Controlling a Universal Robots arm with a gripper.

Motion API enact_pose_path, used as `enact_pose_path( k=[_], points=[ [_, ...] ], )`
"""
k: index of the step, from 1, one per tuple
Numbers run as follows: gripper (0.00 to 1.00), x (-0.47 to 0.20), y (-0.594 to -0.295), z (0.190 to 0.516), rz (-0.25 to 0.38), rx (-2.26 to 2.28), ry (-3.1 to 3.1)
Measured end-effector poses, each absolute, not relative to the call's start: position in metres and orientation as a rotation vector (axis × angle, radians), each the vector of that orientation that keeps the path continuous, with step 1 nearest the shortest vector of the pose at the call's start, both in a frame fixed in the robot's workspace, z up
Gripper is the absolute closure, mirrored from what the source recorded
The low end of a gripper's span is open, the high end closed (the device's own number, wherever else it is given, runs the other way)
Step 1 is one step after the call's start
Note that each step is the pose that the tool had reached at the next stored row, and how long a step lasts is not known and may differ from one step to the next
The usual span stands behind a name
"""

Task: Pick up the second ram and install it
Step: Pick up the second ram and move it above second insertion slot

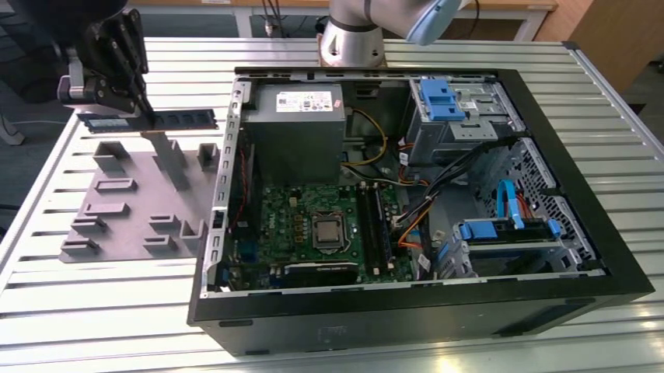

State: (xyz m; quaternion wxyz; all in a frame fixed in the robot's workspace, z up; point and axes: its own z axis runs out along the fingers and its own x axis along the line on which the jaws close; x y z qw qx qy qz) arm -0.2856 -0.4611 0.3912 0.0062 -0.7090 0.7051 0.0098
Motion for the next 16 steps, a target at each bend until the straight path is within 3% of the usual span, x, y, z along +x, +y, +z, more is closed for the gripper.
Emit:
enact_pose_path(
  k=[16],
  points=[
    [0.86, -0.271, -0.461, 0.391, 0.031, -2.219, 2.206]
  ],
)
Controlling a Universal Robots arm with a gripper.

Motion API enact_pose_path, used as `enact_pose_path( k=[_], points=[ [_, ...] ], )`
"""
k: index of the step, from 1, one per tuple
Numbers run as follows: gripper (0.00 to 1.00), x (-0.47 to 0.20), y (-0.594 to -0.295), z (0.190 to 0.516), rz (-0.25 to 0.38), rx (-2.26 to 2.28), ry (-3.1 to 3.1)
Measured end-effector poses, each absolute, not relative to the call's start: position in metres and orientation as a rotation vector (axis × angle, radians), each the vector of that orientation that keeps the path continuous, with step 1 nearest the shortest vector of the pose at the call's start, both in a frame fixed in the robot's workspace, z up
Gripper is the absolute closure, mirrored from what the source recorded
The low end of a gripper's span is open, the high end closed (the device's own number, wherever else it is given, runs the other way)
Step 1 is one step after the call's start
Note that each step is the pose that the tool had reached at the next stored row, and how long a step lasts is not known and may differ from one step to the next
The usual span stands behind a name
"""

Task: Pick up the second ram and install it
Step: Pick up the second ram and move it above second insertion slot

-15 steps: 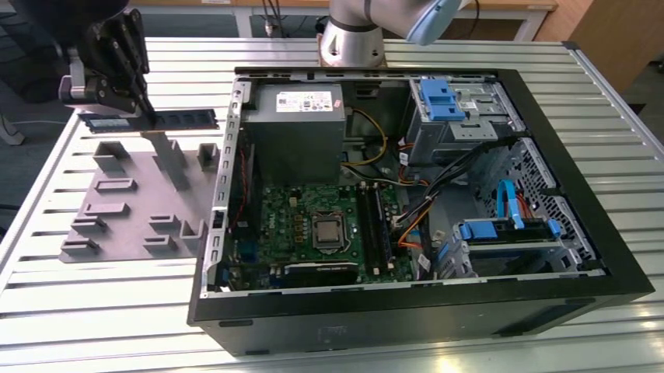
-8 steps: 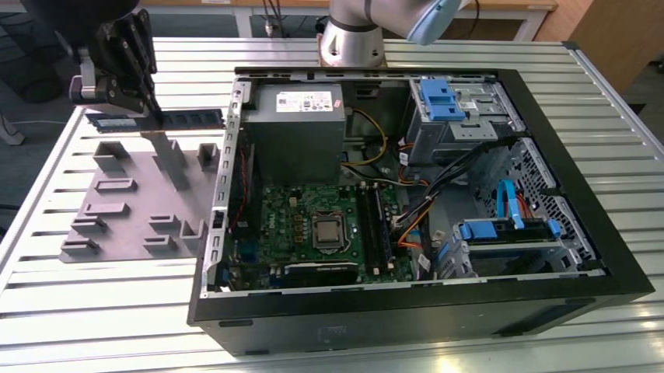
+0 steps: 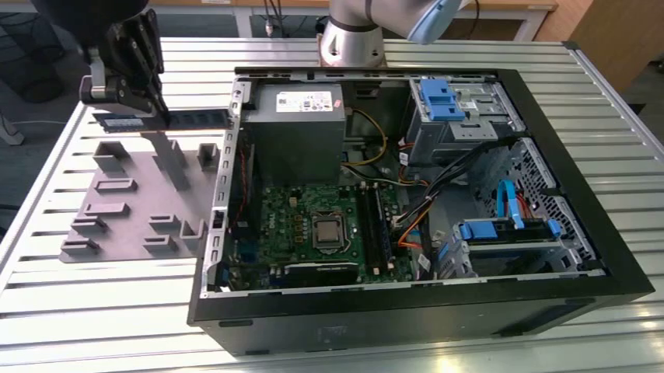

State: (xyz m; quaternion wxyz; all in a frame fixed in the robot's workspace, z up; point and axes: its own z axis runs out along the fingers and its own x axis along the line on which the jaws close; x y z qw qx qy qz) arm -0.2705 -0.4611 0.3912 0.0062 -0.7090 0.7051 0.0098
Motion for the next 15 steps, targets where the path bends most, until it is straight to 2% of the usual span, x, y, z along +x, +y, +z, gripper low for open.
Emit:
enact_pose_path(
  k=[15],
  points=[
    [0.86, -0.257, -0.461, 0.391, 0.031, -2.219, 2.206]
  ],
)
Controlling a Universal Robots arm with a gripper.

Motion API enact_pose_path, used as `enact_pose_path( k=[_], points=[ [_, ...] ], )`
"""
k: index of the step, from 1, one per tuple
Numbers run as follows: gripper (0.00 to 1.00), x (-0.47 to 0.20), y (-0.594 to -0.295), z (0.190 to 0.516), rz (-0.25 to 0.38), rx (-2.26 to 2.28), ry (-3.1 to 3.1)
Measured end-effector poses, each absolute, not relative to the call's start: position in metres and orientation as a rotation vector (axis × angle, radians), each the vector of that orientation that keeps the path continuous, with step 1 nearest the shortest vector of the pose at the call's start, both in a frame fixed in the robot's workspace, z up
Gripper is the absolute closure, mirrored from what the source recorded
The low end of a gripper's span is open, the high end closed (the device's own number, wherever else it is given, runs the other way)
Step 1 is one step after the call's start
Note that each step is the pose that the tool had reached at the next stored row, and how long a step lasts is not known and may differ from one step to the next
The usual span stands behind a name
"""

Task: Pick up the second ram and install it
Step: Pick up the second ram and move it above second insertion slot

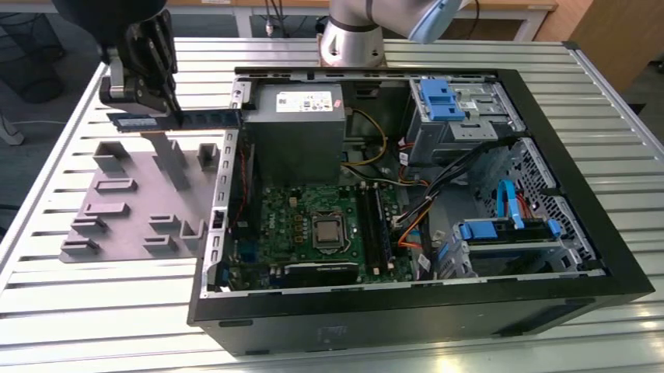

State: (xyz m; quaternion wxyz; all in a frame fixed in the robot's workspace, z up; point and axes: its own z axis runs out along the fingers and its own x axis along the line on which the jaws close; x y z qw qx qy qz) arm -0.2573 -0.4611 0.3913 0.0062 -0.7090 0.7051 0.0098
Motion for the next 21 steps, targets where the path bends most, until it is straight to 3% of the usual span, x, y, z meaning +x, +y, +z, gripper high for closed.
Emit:
enact_pose_path(
  k=[21],
  points=[
    [0.86, -0.229, -0.461, 0.391, 0.031, -2.219, 2.206]
  ],
)
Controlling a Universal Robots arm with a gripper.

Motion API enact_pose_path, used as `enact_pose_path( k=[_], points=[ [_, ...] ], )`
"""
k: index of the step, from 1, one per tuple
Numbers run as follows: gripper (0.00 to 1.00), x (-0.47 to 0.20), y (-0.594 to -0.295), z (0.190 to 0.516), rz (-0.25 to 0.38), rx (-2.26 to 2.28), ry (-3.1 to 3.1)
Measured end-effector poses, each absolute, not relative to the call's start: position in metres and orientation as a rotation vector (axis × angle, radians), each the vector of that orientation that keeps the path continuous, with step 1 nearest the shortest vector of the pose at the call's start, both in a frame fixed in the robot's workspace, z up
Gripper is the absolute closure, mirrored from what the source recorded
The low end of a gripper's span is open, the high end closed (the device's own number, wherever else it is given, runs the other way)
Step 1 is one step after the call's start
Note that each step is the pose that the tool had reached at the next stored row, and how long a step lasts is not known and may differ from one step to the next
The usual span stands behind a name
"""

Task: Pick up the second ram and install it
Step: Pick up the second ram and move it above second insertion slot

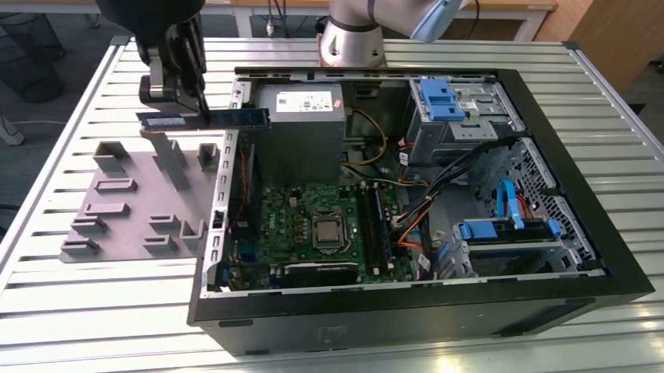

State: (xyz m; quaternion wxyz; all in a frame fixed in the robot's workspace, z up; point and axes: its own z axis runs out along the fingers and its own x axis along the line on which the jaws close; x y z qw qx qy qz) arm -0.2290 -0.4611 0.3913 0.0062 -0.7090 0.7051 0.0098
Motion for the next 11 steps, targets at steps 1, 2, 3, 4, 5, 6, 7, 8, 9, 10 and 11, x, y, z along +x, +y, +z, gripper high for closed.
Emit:
enact_pose_path(
  k=[1, 2, 3, 4, 5, 6, 7, 8, 9, 10, 11],
  points=[
    [0.86, -0.228, -0.461, 0.391, 0.031, -2.219, 2.206],
    [0.86, -0.227, -0.461, 0.391, 0.031, -2.219, 2.206],
    [0.86, -0.225, -0.461, 0.391, 0.031, -2.219, 2.206],
    [0.86, -0.224, -0.461, 0.391, 0.031, -2.219, 2.206],
    [0.86, -0.223, -0.461, 0.391, 0.031, -2.219, 2.206],
    [0.86, -0.222, -0.461, 0.391, 0.031, -2.219, 2.206],
    [0.86, -0.221, -0.461, 0.391, 0.031, -2.219, 2.206],
    [0.86, -0.22, -0.461, 0.391, 0.031, -2.219, 2.206],
    [0.86, -0.218, -0.461, 0.391, 0.031, -2.219, 2.206],
    [0.86, -0.217, -0.461, 0.391, 0.031, -2.219, 2.206],
    [0.86, -0.216, -0.461, 0.391, 0.031, -2.219, 2.206]
  ],
)
